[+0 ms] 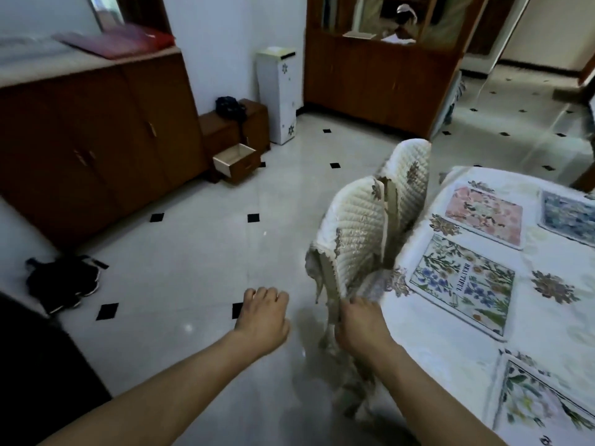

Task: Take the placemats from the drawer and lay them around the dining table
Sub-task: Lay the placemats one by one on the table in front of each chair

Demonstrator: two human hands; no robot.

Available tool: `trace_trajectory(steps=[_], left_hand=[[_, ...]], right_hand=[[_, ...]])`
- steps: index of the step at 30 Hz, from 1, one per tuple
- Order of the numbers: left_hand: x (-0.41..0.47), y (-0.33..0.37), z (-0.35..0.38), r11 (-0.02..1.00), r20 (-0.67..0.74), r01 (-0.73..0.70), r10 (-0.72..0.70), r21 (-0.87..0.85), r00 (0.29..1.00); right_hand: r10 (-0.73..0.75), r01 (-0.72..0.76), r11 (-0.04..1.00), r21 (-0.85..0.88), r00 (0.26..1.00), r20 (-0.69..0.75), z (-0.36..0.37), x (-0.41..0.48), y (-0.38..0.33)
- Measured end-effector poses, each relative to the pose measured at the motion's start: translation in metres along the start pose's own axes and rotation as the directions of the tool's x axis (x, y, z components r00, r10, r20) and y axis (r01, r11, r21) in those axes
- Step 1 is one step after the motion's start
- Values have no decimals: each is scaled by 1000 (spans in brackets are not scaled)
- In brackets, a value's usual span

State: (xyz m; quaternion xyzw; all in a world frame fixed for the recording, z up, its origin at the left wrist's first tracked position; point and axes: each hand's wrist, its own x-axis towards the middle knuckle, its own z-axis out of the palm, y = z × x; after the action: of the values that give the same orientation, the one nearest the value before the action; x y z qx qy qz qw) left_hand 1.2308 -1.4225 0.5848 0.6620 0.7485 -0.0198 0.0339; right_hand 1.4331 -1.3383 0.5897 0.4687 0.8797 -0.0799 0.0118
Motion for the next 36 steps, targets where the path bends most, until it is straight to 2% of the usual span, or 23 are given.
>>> trace_trajectory(steps=[5,15,25,31,36], left_hand=[[19,-93,3,993,28,115,-116,21,993],[119,-199,3,974,100,227,-227,10,969],[243,-321,-31,895,159,445,-442,16,883],[335,-402,-34,892,150,453,-448,2,881],[445,-469,-41,939,118,340,-333,-48,936]], right_hand=[[-73,74,997,-8,997,35,-2,67,-67],[-236,236,972,6,968,83,6,243,-126],[-404,409,913,-20,907,120,-19,452,-187],[-387,394,918,-34,913,128,-18,565,-215],[-240,247,968,-51,965,107,-23,661,-217]])
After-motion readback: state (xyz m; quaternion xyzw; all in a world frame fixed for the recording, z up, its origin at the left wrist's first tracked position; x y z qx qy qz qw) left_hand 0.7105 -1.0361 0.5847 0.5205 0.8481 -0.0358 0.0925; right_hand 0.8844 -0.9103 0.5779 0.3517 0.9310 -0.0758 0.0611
